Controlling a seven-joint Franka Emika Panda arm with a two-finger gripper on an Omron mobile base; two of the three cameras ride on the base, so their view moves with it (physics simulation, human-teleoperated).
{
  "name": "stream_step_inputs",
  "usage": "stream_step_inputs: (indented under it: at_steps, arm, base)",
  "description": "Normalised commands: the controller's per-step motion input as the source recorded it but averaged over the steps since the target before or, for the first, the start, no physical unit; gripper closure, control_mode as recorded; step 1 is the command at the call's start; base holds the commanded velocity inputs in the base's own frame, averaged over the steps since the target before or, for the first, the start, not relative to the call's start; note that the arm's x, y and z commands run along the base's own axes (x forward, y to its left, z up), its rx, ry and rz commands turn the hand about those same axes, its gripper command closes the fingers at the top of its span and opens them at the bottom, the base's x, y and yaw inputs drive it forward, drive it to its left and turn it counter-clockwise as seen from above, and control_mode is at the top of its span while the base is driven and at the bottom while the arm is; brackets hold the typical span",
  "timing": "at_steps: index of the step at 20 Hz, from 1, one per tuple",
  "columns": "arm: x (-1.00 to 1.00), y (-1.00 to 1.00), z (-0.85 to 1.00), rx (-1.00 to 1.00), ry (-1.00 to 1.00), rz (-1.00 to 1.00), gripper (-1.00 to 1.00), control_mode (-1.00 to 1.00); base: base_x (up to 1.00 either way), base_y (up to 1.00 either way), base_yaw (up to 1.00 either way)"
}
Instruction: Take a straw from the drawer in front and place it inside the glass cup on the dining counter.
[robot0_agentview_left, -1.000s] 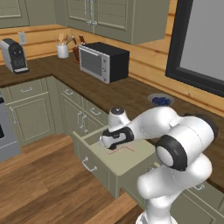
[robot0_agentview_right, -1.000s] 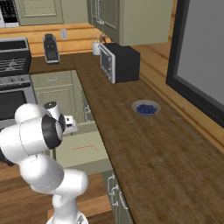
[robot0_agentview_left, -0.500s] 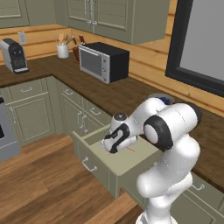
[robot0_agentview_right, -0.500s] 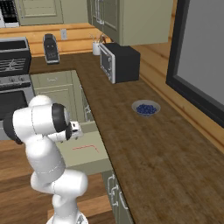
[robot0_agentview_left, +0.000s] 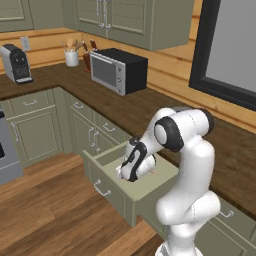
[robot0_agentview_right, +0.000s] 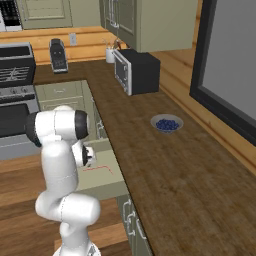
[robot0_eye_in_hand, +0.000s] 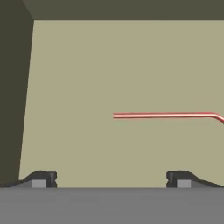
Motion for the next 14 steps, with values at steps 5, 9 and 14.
stream_step_inputs:
  at_steps: [5,9,14]
  arm:
    - [0.01,0.34,-0.32,0.06,0.12,0.00,-1.00,-1.00]
    - [-0.13,0.59,-0.03,0.07,0.07,0.00,-1.00,-1.00]
    - [-0.50,0.86,0.10,0.03,0.01,0.00,-1.00,-1.00]
  base:
    - [0.00,0.00,0.00]
    - [0.00,0.00,0.00]
    - [0.00,0.00,0.00]
